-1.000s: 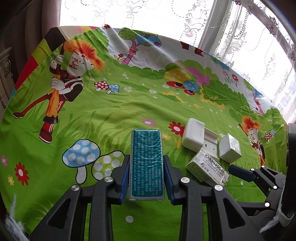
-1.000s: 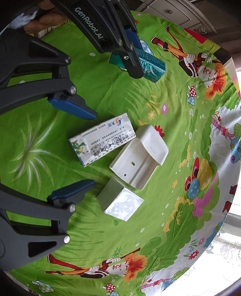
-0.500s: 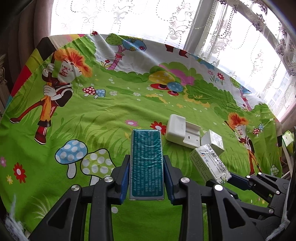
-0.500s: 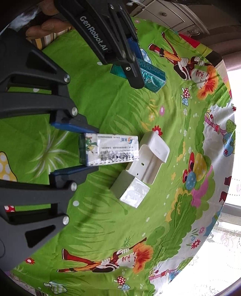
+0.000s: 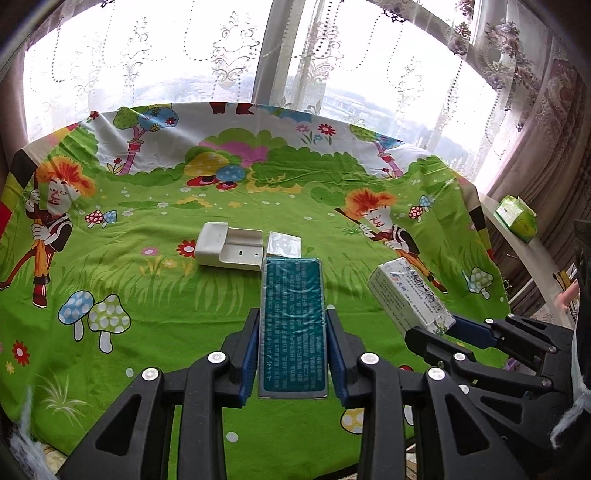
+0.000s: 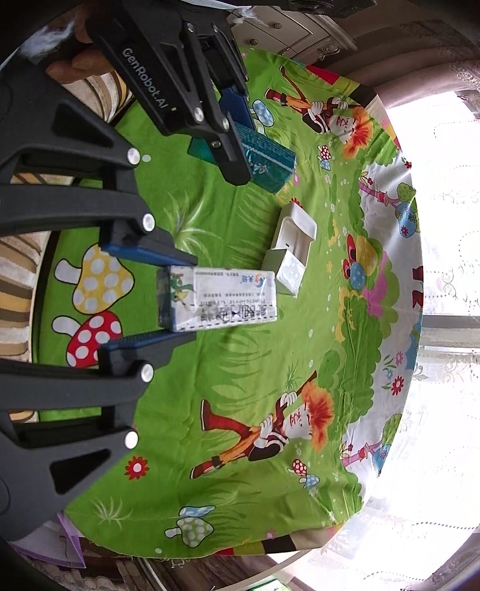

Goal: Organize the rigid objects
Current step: 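Carry the teal box and white-green box over the purple-rimmed box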

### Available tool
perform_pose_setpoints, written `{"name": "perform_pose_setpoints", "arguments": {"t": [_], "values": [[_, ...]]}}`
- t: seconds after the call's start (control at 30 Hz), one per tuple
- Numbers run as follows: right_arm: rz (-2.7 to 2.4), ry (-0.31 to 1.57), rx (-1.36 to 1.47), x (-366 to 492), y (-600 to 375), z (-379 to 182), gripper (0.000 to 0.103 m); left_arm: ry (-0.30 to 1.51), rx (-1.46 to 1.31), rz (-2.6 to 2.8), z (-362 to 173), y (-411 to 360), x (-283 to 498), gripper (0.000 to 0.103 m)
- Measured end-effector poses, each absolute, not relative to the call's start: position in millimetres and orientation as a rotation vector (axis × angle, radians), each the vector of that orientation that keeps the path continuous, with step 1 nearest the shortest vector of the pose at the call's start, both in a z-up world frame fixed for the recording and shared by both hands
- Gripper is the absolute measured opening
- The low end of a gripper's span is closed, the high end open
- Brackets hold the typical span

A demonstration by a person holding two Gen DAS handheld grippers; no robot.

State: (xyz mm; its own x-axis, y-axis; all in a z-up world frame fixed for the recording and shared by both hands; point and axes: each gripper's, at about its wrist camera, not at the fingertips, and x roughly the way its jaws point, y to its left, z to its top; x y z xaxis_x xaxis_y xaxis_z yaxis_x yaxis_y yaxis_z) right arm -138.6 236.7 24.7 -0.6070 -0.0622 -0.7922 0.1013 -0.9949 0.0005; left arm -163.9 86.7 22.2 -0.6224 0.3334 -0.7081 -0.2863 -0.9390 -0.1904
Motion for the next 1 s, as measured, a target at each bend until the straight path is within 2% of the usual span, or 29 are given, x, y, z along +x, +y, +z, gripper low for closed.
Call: {"name": "perform_pose_setpoints", "arguments": {"t": [0.73,1.0], "values": [[-3.079,-0.107,1.478,28.7,434.6,44.5,0.037,0.260,-0.967,2.011,54.0,250.7,-41.4,0.034],[-3.167,-0.265,1.515,62.9,488.4,42.4,0.037,0.322,-0.962,1.854,54.2,295.3,-19.2,0.035]]}}
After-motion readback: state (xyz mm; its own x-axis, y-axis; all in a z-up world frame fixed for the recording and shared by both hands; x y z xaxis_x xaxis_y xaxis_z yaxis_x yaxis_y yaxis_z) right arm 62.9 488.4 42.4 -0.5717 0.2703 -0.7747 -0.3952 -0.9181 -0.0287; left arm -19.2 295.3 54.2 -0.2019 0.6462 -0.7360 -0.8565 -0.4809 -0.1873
